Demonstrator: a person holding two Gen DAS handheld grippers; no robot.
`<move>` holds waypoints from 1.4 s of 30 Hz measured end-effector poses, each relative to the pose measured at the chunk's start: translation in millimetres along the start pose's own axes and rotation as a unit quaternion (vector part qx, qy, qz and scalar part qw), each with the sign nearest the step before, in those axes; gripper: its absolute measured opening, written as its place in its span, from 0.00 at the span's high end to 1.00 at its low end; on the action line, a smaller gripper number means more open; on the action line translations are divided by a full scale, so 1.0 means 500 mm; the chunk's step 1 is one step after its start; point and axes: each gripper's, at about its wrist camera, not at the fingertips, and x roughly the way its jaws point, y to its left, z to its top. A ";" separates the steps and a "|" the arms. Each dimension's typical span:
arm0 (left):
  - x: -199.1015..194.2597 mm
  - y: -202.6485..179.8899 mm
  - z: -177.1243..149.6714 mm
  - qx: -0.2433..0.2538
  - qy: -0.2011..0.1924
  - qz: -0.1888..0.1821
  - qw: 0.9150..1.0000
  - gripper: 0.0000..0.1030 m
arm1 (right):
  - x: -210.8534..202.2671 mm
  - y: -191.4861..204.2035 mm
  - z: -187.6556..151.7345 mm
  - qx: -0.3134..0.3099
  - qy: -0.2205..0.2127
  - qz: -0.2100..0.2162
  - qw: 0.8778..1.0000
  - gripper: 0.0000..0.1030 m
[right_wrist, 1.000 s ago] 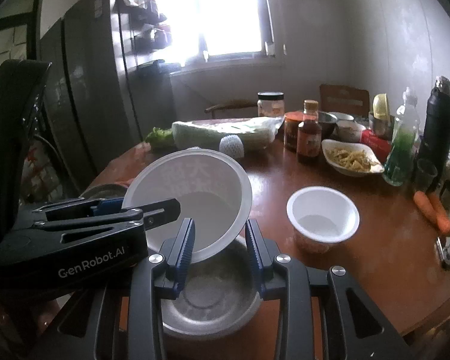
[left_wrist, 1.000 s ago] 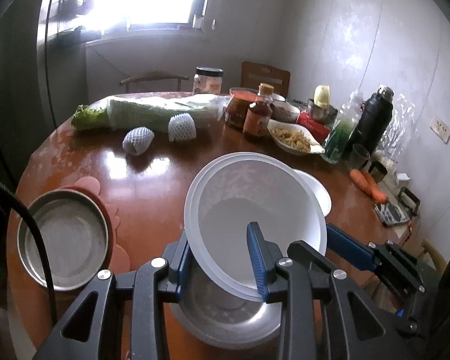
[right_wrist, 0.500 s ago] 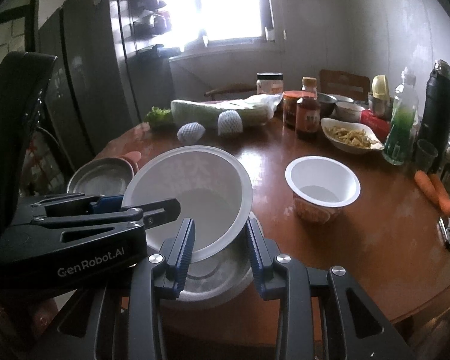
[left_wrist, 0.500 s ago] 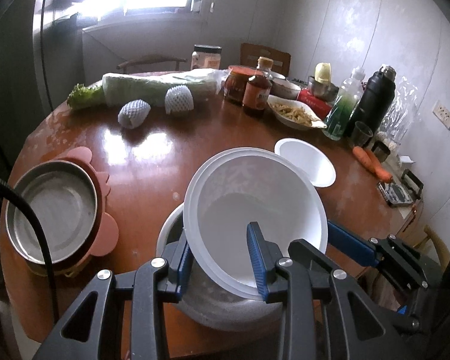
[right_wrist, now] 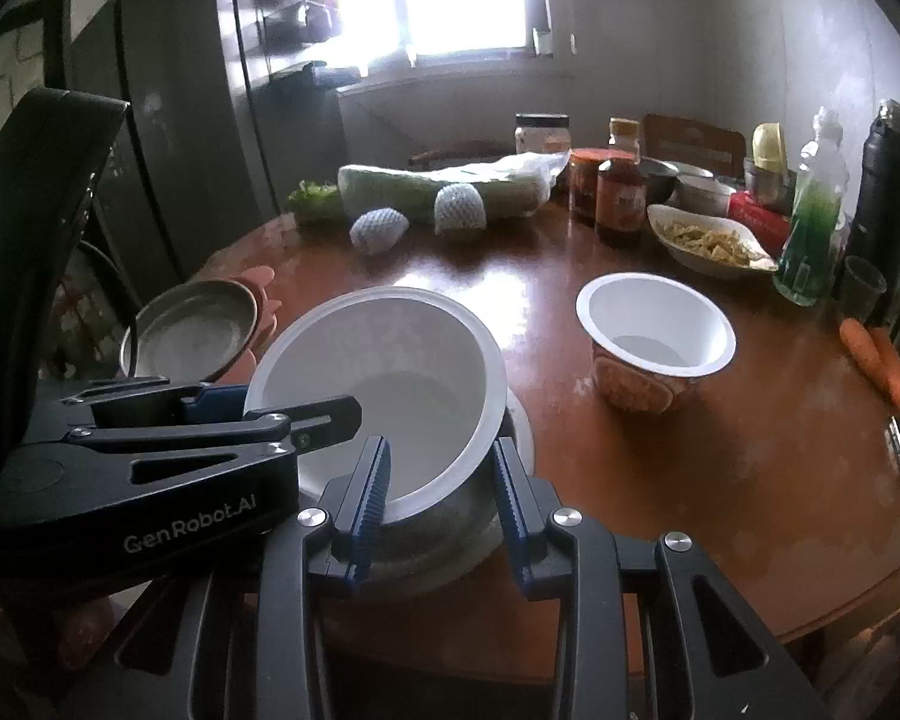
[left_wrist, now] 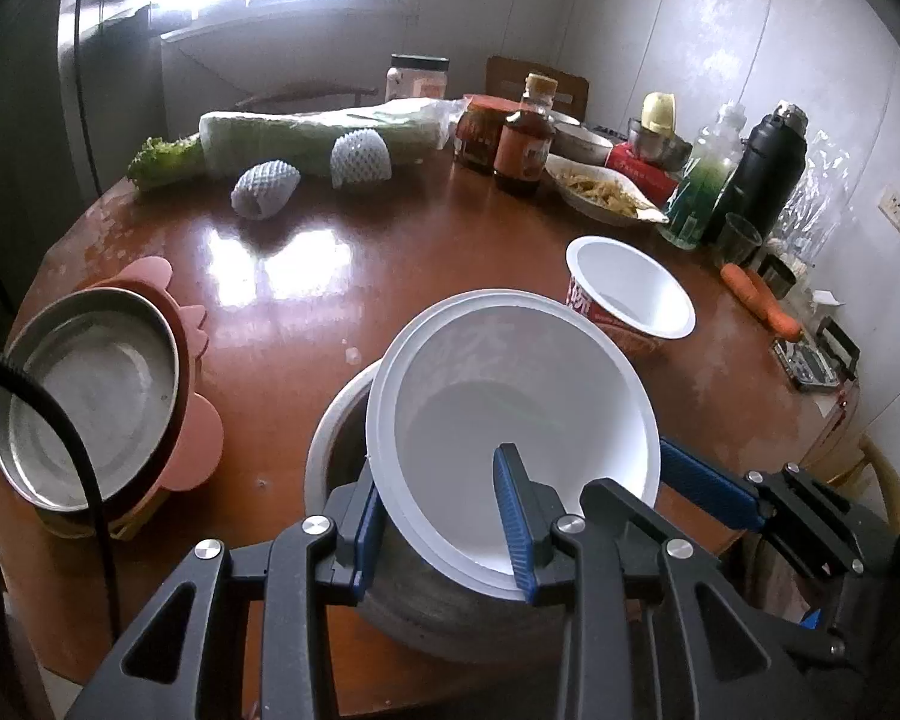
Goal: Organize plates and bowls
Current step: 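Lower the white paper bowl into the steel bowl with the left gripper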
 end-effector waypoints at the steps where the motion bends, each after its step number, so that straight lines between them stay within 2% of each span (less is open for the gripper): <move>1: 0.003 0.000 -0.001 0.000 0.002 0.001 1.000 0.66 | 0.003 0.000 -0.001 0.000 0.002 0.000 1.000 0.65; 18: 0.030 0.008 -0.007 -0.001 0.024 0.008 1.000 0.66 | 0.030 -0.001 -0.008 -0.007 0.030 -0.006 1.000 0.64; 42: -0.011 0.023 -0.001 -0.015 -0.009 0.017 1.000 0.66 | 0.005 -0.006 -0.003 0.004 0.012 -0.013 1.000 0.64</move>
